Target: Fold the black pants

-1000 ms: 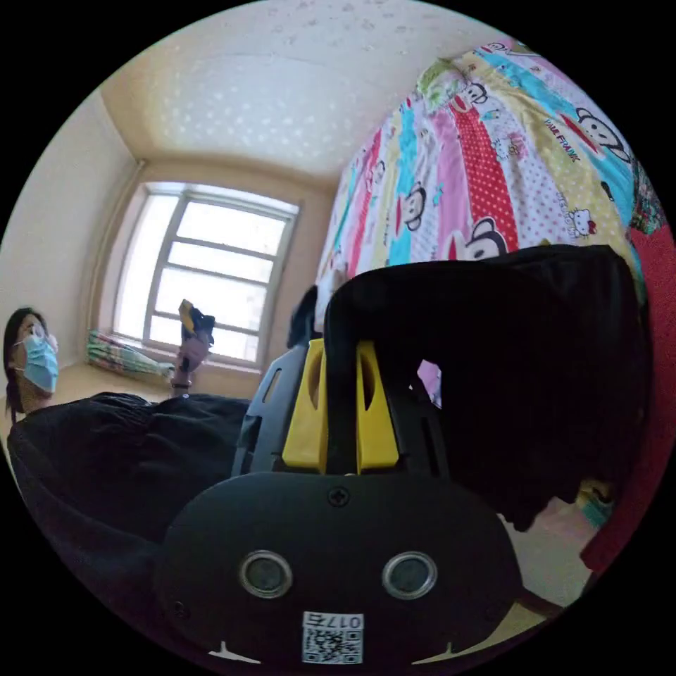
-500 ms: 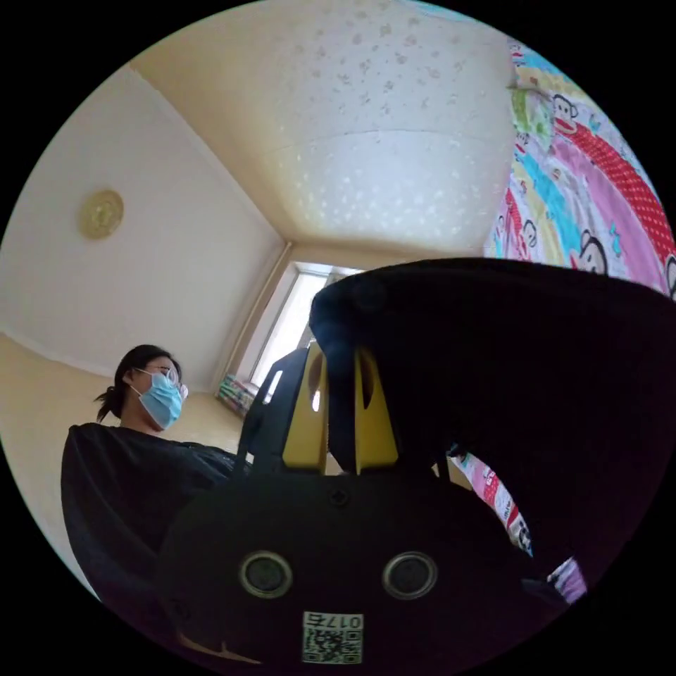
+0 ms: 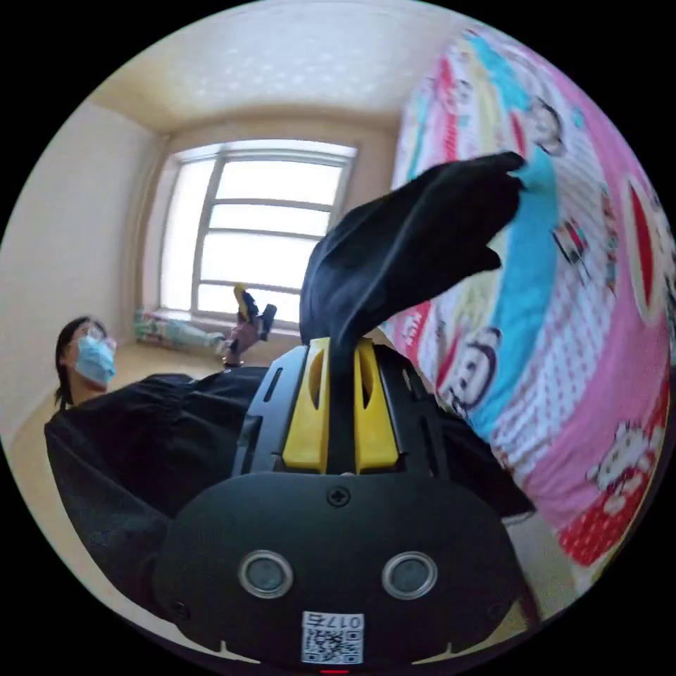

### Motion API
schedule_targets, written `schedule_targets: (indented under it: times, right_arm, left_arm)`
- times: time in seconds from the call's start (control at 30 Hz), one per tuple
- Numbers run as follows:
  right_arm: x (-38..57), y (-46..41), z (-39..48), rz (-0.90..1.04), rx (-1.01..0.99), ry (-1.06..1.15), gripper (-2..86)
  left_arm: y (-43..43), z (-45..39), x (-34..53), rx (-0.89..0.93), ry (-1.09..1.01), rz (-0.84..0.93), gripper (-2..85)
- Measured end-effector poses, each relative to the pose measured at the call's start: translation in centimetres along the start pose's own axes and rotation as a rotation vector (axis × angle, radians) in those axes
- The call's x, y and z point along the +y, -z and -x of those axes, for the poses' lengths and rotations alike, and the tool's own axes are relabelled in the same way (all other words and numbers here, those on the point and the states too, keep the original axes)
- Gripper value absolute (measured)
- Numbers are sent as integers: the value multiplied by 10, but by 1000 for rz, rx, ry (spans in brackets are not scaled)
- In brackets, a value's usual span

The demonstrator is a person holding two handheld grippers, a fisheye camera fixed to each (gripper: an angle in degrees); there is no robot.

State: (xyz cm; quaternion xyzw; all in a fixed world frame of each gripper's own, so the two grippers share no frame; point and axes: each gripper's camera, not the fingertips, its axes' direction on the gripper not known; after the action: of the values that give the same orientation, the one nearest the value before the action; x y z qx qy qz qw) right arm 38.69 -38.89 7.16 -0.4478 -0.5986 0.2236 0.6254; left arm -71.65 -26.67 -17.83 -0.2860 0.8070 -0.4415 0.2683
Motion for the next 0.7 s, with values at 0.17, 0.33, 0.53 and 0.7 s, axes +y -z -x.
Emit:
schedule_targets:
  times: [0.17, 0.33, 0.53, 0.7]
  right_arm:
    - [12, -46, -30, -50, 376, -304, 20]
    - [-72, -132, 47, -79, 544, -125, 66]
    - [-220, -266, 96, -35, 858, 38, 141]
    - [-303, -272, 78, -238, 1147, -46, 140]
  left_arm:
    - [56, -12, -10, -142, 22, -109, -10]
    - [61, -10, -36, -483, 57, -50, -10]
    - [25, 21, -68, -707, 70, 83, -10]
    - [22, 53, -65, -564, 105, 71, -8]
